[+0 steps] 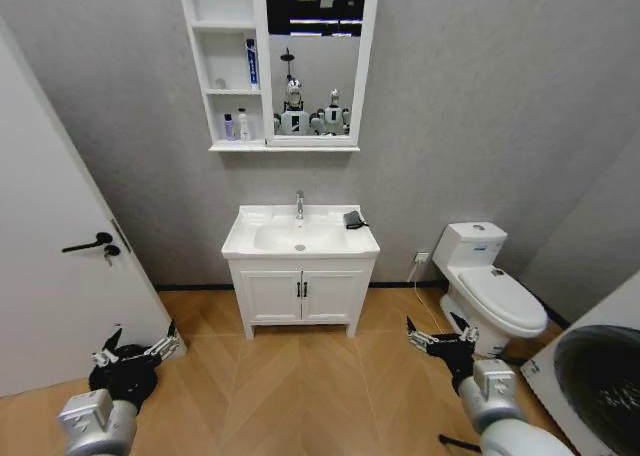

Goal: Move facial cleanser and shampoo from washbasin to cabinet, then wipe washbasin with towel.

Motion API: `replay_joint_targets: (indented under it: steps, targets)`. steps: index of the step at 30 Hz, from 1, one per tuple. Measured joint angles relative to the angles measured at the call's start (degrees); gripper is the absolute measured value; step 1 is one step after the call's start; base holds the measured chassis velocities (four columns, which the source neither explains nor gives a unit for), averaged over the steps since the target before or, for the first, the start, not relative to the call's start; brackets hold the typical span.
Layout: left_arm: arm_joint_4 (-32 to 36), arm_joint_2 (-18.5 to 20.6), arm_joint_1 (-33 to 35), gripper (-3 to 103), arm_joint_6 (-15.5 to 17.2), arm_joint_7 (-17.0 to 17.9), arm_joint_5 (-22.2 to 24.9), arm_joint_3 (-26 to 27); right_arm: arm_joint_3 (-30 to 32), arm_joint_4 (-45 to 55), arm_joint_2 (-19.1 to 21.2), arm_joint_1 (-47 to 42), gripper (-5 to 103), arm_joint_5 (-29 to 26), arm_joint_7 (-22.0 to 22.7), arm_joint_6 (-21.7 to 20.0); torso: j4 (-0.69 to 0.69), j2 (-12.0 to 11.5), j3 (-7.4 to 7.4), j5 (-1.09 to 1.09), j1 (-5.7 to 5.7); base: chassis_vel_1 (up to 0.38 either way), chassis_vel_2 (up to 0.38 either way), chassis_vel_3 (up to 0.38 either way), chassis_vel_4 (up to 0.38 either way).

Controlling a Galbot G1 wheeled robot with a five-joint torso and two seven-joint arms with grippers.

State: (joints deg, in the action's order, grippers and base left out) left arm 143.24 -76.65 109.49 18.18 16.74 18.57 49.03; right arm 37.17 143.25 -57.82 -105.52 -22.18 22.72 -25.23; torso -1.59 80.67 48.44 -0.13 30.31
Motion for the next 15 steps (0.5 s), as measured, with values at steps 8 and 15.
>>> replay_joint_targets:
  steps: [8, 15]
  targets:
    - [0.0, 0.0, 0.0, 100, 0.0, 0.0, 0.0, 0.0, 0.5, 0.0, 0.5, 0.1, 100, -0.9, -0.6, 1.4, 0.00, 0.0, -0.02, 0.10, -0.05, 0.207, -0.158, -0.213, 0.223]
    - [0.0, 0.0, 0.0, 100, 0.0, 0.0, 0.0, 0.0, 0.6, 0.0, 0.2, 0.2, 100, -0.9, 0.3, 0.4, 0.02, 0.0, 0.03, 0.13, 0.06, -0.068, -0.012, 0.029, -0.030]
